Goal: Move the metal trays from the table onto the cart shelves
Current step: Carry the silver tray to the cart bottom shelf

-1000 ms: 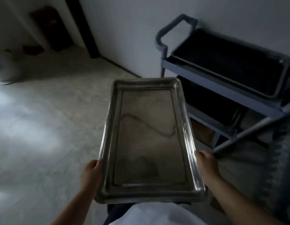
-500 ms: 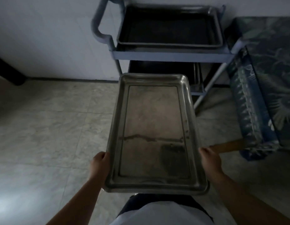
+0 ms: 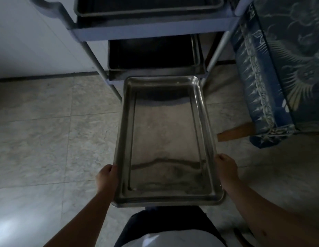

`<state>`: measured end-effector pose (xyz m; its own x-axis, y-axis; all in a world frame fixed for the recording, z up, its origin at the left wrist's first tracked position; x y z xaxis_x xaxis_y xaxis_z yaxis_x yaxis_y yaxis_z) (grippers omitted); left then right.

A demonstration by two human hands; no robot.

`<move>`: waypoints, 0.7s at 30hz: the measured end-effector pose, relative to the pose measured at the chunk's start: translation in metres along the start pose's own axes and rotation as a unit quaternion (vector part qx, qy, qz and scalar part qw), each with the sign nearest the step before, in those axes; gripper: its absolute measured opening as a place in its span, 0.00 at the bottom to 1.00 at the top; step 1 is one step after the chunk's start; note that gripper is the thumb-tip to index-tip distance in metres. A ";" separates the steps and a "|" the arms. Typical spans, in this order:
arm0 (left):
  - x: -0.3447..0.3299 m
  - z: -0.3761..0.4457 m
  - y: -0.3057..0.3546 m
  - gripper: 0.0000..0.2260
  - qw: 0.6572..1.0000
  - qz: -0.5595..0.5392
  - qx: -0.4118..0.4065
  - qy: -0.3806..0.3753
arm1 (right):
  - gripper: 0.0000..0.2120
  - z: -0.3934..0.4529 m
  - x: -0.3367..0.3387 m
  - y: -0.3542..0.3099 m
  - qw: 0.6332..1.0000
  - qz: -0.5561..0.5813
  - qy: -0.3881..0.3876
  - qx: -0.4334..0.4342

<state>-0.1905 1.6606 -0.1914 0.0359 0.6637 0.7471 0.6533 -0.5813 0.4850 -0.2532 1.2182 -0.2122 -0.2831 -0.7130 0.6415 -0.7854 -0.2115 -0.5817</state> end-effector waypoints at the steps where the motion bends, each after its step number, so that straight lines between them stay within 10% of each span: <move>1: -0.005 0.001 -0.001 0.14 1.000 0.004 0.004 -0.002 | 0.14 0.004 -0.003 0.004 1.000 -0.002 -0.007 -0.010; 21: -0.158 0.137 -0.003 0.18 0.996 -0.043 0.081 0.017 | 0.11 0.201 -0.130 0.016 0.998 -0.051 -0.029 0.027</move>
<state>-0.0950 1.6222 -0.3730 -0.0498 0.6893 0.7228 0.7664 -0.4376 0.4702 -0.1182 1.1734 -0.4054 -0.1692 -0.7237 0.6690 -0.7774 -0.3193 -0.5420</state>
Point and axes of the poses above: each hand's wrist, its own z-axis towards the middle knuckle, its own x-axis out of the back of the hand, y = z × x, the point moved 6 cm from there along z, towards the middle knuckle, and after that the axes turned 7 degrees about y, right-handed, at the moved point
